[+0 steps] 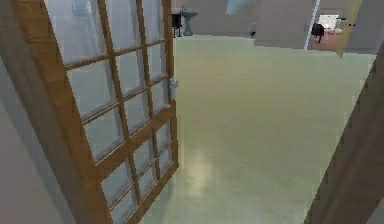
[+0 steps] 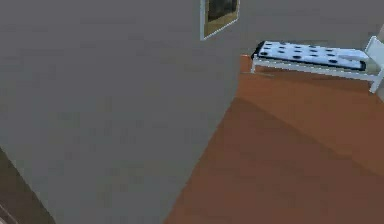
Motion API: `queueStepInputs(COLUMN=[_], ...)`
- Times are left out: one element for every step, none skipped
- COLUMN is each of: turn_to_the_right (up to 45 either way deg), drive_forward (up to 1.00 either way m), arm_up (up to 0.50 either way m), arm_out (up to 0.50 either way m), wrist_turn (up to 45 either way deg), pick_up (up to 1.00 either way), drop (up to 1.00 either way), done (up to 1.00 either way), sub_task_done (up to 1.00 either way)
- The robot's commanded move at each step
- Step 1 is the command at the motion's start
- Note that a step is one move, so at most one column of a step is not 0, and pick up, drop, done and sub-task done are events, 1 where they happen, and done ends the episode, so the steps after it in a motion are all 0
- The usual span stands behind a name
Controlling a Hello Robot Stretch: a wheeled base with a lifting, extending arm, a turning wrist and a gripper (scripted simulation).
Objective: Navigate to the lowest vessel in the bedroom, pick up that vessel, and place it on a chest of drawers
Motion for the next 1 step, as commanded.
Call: queueStepInputs(turn_to_the_right=[0.0], drive_forward=[0.65], arm_up=[0.00], arm_out=[0.00], wrist_turn=[0.0], pick_up=[0.00], drop=[0.00], done=[0.00], sub_task_done=[0.00])
